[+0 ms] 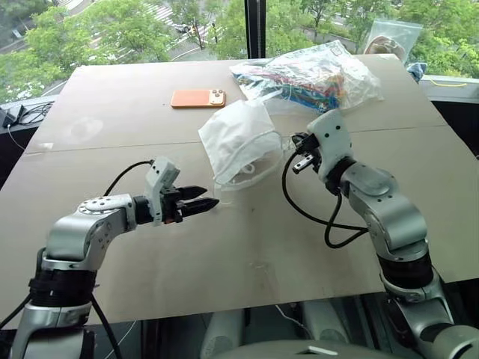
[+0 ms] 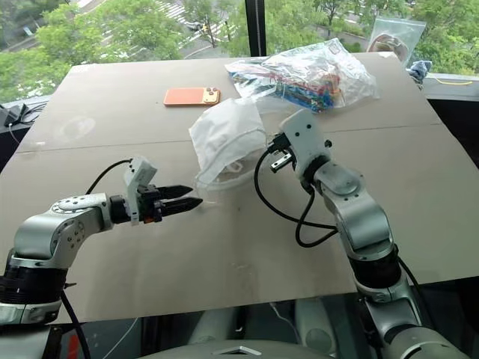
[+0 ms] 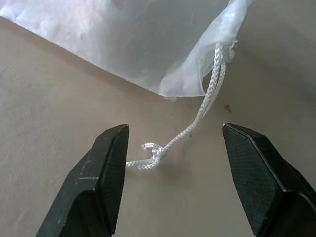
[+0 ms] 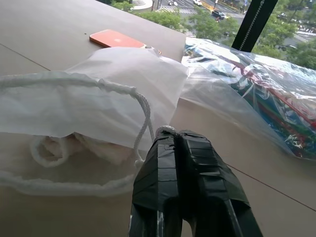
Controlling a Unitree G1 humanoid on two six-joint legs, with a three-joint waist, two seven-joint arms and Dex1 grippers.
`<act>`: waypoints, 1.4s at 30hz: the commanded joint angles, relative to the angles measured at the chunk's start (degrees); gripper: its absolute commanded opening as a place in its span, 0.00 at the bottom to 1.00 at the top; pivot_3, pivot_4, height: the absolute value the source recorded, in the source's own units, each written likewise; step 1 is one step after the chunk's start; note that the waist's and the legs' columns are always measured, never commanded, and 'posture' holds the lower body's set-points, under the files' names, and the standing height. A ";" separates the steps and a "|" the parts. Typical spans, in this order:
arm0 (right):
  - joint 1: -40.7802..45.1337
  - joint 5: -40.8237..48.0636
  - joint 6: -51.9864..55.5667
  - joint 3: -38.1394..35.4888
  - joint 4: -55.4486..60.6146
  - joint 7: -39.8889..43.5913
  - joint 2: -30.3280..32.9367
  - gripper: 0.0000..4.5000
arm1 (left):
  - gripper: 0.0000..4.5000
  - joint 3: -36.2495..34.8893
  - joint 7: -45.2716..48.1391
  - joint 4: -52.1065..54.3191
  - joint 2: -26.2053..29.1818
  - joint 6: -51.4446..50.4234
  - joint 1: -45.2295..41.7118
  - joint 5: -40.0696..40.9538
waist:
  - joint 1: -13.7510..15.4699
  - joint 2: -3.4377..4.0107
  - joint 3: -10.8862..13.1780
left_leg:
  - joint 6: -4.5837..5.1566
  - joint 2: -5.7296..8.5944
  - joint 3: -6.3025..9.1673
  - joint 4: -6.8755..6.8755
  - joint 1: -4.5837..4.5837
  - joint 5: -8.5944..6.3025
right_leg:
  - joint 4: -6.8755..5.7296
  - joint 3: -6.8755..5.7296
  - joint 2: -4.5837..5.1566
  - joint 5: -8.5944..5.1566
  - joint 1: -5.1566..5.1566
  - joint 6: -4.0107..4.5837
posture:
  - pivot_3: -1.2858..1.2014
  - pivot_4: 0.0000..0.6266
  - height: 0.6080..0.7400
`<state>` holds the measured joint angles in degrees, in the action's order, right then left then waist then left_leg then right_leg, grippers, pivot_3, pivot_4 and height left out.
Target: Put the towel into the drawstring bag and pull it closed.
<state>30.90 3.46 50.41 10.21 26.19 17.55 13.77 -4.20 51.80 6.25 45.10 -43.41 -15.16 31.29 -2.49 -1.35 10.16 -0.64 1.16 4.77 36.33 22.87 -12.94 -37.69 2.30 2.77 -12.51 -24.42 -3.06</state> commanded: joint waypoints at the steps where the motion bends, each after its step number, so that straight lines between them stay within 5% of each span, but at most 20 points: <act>1: 1.01 0.68 0.32 -1.14 2.69 0.19 0.49 0.00 | 0.68 1.79 -3.78 0.94 -3.44 3.99 -0.67 -3.64 | 0.13 0.00 0.00 | 0.00 0.01 0.00 0.00 0.01 0.00 | 0.00 0.00 0.01 0.00 0.00 0.00 | 0.52 0.24 1.00; 8: 1.57 0.63 -0.99 -2.77 2.43 -1.00 0.77 0.00 | 0.01 0.96 -6.97 -0.71 -7.98 7.98 -0.36 -6.23 | 0.05 -0.01 -0.01 | 0.00 0.03 0.00 0.02 0.02 0.00 | 0.00 0.00 0.02 0.01 0.01 -0.01 | 0.52 0.24 1.00; 13: 5.37 4.42 -5.13 -10.16 2.76 -1.32 -0.98 0.00 | 0.01 -6.63 -16.78 -1.27 -11.91 11.13 -5.71 -6.46 | 0.18 -0.02 0.00 | 0.00 0.03 0.03 0.06 0.03 0.00 | -0.01 -0.01 0.02 0.01 0.01 -0.01 | 0.52 0.24 1.00; 18: 18.38 13.42 -7.08 -21.60 1.38 0.87 1.10 0.00 | 0.01 -15.66 -29.29 -6.49 -11.14 18.93 -19.41 -10.08 | 0.37 -0.06 0.07 | -0.01 0.06 0.16 0.19 0.13 0.00 | -0.03 -0.16 0.01 0.03 0.02 -0.01 | 0.52 0.24 1.00; 25: 31.39 15.68 -9.58 -24.02 -7.44 4.15 11.39 0.00 | 0.01 -15.51 -32.92 -20.86 -6.97 26.58 -39.50 -14.98 | 0.30 -0.06 0.06 | 0.00 0.16 0.15 0.10 0.07 0.00 | 0.14 -0.21 0.08 0.02 0.13 -0.02 | 0.52 0.24 1.00; 30: 28.17 8.82 -11.46 -20.28 -9.89 3.04 19.60 0.00 | 0.01 -13.64 -32.25 -29.48 -3.86 29.80 -41.93 -18.96 | -0.01 -0.06 0.06 | 0.01 0.16 0.06 0.00 0.07 0.00 | 0.19 -0.15 0.10 0.01 0.10 -0.03 | 0.52 0.24 1.00; 39: 18.41 -1.20 -11.52 -26.23 -12.19 -6.78 28.56 0.00 | 0.01 -17.70 -38.83 -43.20 0.17 32.14 -35.00 -20.39 | 0.05 -0.08 0.07 | 0.01 0.15 -0.02 0.02 0.18 0.00 | 0.07 -0.05 0.11 0.01 -0.09 -0.04 | 0.52 0.24 1.00; 42: 16.35 -1.73 -13.14 -28.59 -13.58 -7.59 30.60 0.00 | 0.01 -18.64 -39.22 -46.46 0.65 35.14 -35.54 -19.40 | 0.14 -0.08 0.07 | 0.00 0.14 0.06 0.29 0.85 0.01 | -0.13 -0.12 0.11 0.02 -0.71 -0.03 | 0.52 0.24 1.00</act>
<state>47.33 6.69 37.97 -8.25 14.17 15.66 40.47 -17.24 17.18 -36.87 41.32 -9.24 -50.58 12.05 -2.35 -1.44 10.23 -0.65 1.32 4.81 36.65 23.83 -12.93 -37.85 2.19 2.91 -12.48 -25.23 -3.10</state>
